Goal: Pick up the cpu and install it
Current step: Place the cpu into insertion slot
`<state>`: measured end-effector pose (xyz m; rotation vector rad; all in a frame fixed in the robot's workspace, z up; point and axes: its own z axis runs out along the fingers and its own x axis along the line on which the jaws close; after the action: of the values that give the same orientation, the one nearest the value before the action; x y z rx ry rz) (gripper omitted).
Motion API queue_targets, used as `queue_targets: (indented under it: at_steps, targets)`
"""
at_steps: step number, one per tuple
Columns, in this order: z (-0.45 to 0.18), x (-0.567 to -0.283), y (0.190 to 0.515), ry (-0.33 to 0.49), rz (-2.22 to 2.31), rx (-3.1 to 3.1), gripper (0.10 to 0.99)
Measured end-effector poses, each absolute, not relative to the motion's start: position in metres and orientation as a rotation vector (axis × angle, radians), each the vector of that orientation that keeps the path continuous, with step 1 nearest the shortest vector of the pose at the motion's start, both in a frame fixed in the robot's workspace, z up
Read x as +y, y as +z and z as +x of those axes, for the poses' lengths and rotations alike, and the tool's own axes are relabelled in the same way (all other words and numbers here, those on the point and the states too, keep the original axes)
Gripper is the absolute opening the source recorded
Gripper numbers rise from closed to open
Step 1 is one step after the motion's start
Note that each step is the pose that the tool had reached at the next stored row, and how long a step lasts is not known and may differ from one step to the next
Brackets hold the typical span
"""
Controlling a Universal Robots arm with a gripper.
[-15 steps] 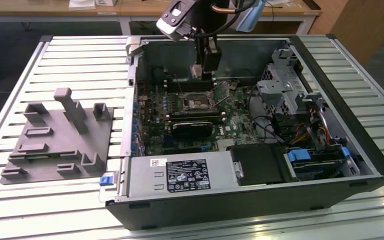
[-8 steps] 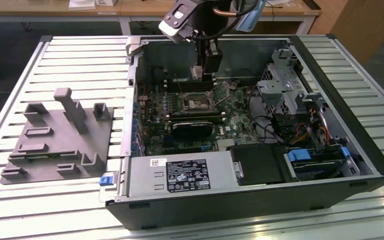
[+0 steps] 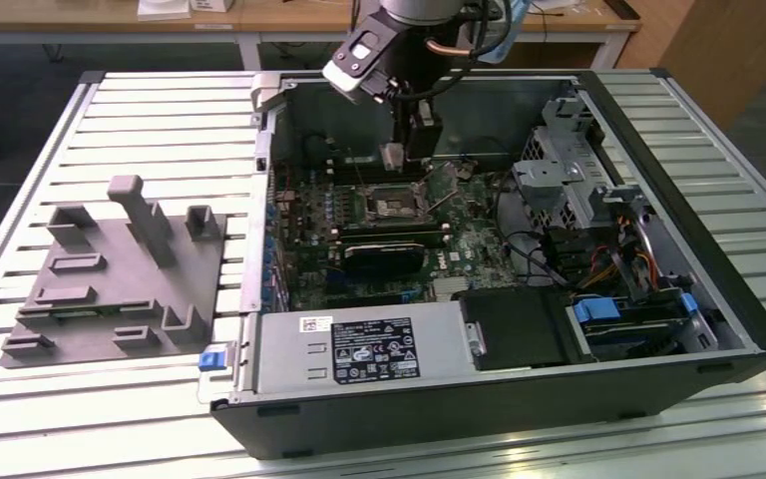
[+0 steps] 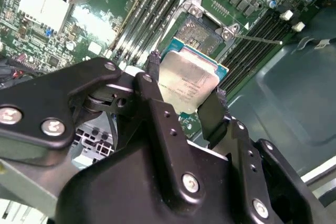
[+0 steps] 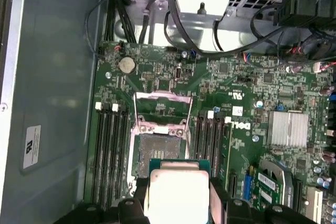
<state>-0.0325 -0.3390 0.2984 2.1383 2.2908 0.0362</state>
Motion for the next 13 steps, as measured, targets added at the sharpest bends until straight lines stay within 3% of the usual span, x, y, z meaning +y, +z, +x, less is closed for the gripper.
queue_targets:
  at_steps: [13]
  targets:
    - [-0.031, -0.337, 0.286, 0.036, 2.139, 2.291, 0.541]
